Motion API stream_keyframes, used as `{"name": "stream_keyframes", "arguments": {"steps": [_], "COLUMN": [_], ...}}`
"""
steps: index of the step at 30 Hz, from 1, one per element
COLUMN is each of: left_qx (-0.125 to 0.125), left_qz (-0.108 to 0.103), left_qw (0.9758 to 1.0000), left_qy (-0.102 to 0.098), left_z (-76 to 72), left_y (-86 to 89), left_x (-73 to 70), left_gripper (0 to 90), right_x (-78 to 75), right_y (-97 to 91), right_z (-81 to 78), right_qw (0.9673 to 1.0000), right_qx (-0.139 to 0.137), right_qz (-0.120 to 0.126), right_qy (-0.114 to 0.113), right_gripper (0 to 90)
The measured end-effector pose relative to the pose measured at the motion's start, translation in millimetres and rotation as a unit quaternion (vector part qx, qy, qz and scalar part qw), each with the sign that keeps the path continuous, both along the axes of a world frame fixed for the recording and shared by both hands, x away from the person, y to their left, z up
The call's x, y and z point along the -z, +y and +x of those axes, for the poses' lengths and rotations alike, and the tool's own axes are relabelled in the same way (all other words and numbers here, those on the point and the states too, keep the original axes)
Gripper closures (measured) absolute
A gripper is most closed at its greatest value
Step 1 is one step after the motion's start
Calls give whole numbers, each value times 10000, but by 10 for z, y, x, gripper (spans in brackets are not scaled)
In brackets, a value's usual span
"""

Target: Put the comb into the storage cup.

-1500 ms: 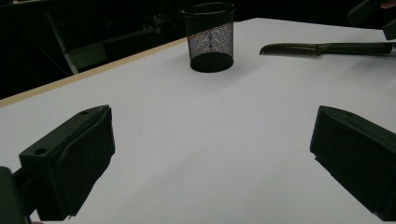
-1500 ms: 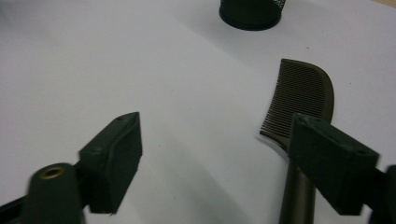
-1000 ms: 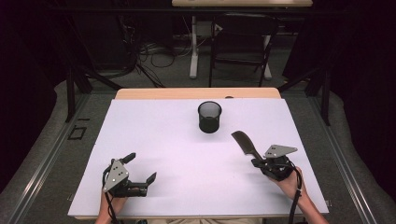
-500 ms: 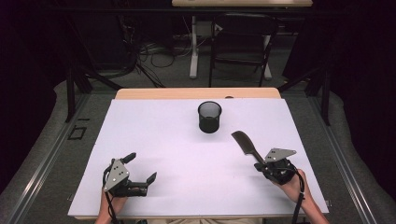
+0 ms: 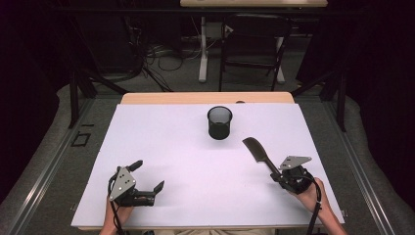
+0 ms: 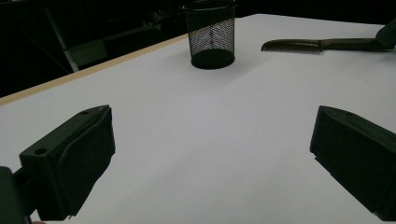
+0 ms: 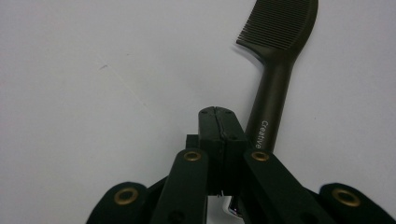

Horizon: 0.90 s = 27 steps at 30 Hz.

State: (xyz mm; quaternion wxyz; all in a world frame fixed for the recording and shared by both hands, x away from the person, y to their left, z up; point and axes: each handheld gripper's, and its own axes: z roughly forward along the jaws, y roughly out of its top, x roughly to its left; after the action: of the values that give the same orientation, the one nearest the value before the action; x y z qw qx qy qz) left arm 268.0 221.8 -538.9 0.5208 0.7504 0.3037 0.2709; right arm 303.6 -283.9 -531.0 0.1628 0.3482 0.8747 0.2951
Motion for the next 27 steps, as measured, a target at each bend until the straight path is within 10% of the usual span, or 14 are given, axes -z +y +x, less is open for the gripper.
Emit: {"name": "stream_keyframes", "arguments": {"steps": [27], "left_qx": [-5], "left_qz": [23], "left_qw": [10000], "left_qy": [30], "left_z": [4], "left_y": [-5], "left_x": [6], "left_gripper": [0], "right_x": [21], "right_y": [-88], "right_z": [44], "right_qw": [9991], "right_qx": [228], "right_qz": [-270], "right_qy": [217], "right_gripper": [900]}}
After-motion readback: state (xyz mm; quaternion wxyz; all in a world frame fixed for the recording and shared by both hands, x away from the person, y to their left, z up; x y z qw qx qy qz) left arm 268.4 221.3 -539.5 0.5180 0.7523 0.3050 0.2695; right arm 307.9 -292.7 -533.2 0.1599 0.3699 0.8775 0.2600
